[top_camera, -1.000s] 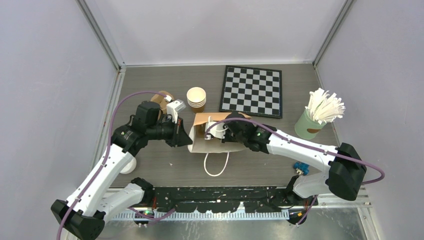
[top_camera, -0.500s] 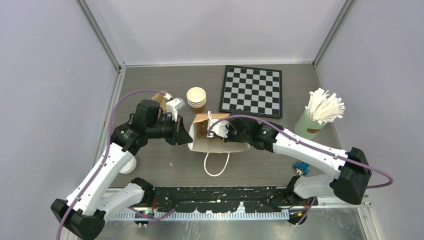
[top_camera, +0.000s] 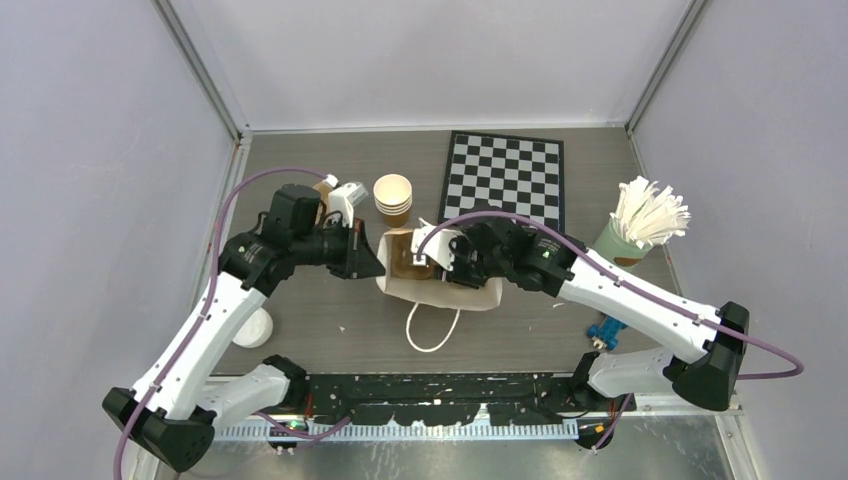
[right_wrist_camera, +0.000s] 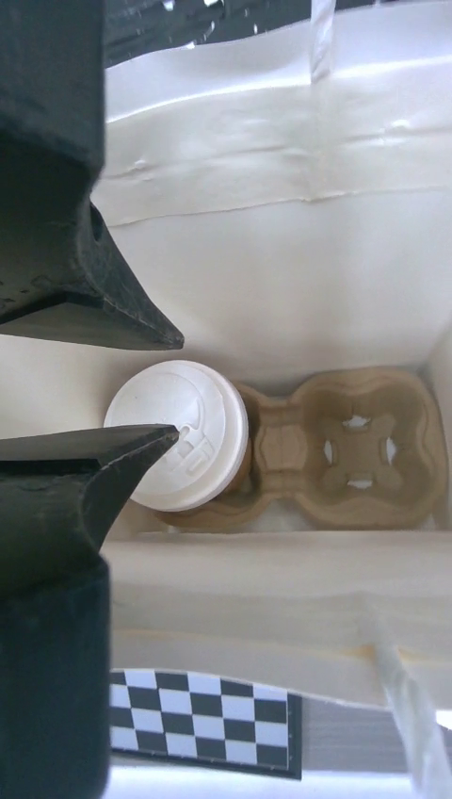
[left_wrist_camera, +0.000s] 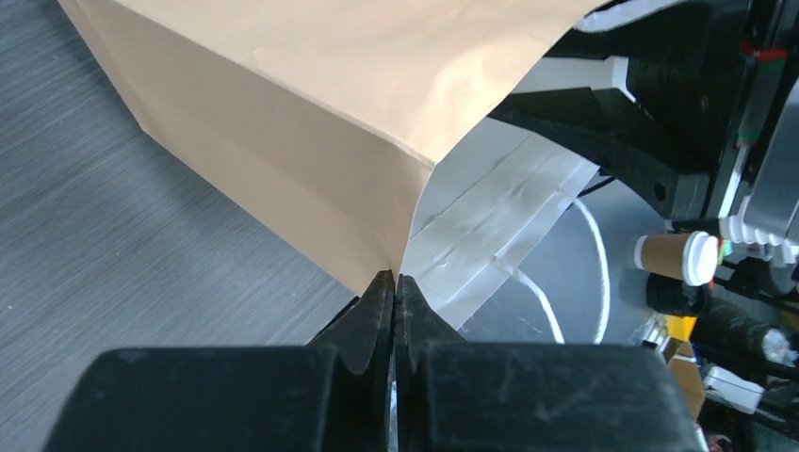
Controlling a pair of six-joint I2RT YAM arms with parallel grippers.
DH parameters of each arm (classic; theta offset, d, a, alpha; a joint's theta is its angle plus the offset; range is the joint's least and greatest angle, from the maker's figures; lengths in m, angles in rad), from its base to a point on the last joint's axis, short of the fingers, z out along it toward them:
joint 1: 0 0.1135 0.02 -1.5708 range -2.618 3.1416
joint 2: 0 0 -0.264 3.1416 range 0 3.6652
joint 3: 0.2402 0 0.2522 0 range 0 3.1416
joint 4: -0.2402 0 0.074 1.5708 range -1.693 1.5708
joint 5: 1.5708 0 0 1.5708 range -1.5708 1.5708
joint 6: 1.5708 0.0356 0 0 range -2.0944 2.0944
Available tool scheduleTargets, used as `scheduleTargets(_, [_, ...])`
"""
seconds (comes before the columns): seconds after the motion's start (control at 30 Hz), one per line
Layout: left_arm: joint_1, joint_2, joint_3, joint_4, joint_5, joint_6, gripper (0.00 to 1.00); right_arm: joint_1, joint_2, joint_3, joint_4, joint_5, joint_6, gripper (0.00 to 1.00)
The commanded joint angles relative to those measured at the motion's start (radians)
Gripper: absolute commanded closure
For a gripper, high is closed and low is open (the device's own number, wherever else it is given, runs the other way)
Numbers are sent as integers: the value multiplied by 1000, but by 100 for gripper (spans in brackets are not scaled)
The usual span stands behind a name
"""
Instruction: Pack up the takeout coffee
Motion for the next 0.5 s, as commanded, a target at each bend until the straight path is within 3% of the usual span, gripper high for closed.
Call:
scheduleTargets(0.0, [-2, 22, 84, -52, 4, -68, 100, 8, -34, 99, -63, -76, 53, 60])
scheduleTargets(0.23, [-2, 53, 111, -81, 4, -137, 100, 8, 4, 233, -37, -74, 181, 58])
scheduleTargets(0.47, [-2, 103, 160, -116, -7, -180, 100, 7, 5, 203, -39, -108, 203, 57])
